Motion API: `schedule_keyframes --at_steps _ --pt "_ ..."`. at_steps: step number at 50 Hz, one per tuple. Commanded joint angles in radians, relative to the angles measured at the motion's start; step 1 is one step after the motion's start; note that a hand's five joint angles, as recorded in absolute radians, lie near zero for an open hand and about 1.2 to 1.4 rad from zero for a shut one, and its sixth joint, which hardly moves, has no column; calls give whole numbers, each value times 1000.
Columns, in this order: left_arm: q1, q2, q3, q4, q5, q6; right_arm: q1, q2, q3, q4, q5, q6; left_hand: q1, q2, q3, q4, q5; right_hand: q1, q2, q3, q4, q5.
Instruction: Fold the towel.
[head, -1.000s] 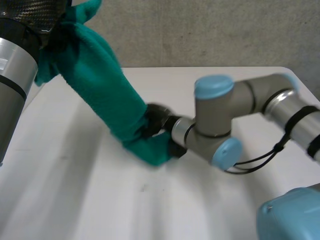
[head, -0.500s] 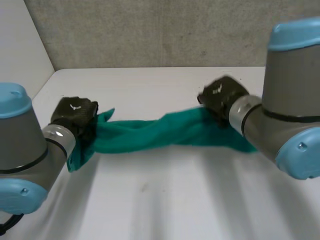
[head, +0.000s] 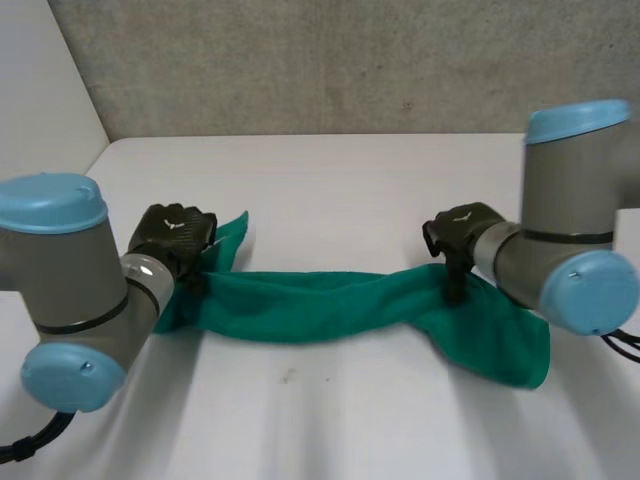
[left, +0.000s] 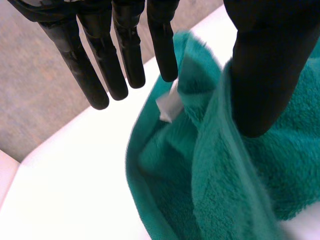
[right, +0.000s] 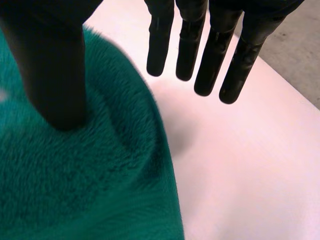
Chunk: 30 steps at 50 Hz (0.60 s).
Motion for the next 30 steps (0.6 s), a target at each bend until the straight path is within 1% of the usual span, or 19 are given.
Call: schedule_keyframes --at_steps 1,6,9,10,13,14,15,19,22,25,30 --pt "-5 129 -56 5 7 3 -133 -138 102 7 -162 170 18 12 6 14 15 -84 -171 -162 -160 -175" --pt "-3 155 -56 9 24 6 -219 -202 165 16 -192 181 12 6 0 8 9 -151 -239 -230 -227 -242" --pt "4 154 -45 6 74 9 -259 -210 185 29 -206 175 3 -2 -9 -1 1 -178 -265 -256 -254 -268" --pt "9 154 -42 5 88 9 -280 -210 194 39 -223 175 -3 -8 -15 -7 -5 -192 -280 -271 -268 -283" --pt "12 141 -23 0 151 12 -313 -210 211 59 -252 172 -99 -105 -111 -104 -102 -196 -283 -274 -271 -286" --pt "12 140 -16 -3 166 12 -333 -209 221 71 -276 169 -111 -117 -123 -115 -114 -196 -283 -274 -271 -286" --pt "12 126 1 -3 194 12 -342 -209 228 76 -289 169 -123 -129 -135 -127 -125 -193 -280 -271 -269 -283" --pt "12 53 59 -15 234 17 -376 -205 251 75 -324 169 -126 -132 -138 -130 -129 -193 -280 -271 -269 -283" --pt "14 0 105 -41 237 29 -380 -198 260 68 -338 173 -126 -132 -138 -130 -129 -190 -277 -268 -266 -280" --pt "14 -72 156 -99 235 57 -379 -181 274 52 -346 182 -126 -132 -138 -130 -129 -187 -274 -265 -263 -277" --pt "14 -138 190 -170 225 132 -377 -120 294 -4 -344 189 -126 -132 -138 -130 -129 -172 -260 -251 -248 -263"
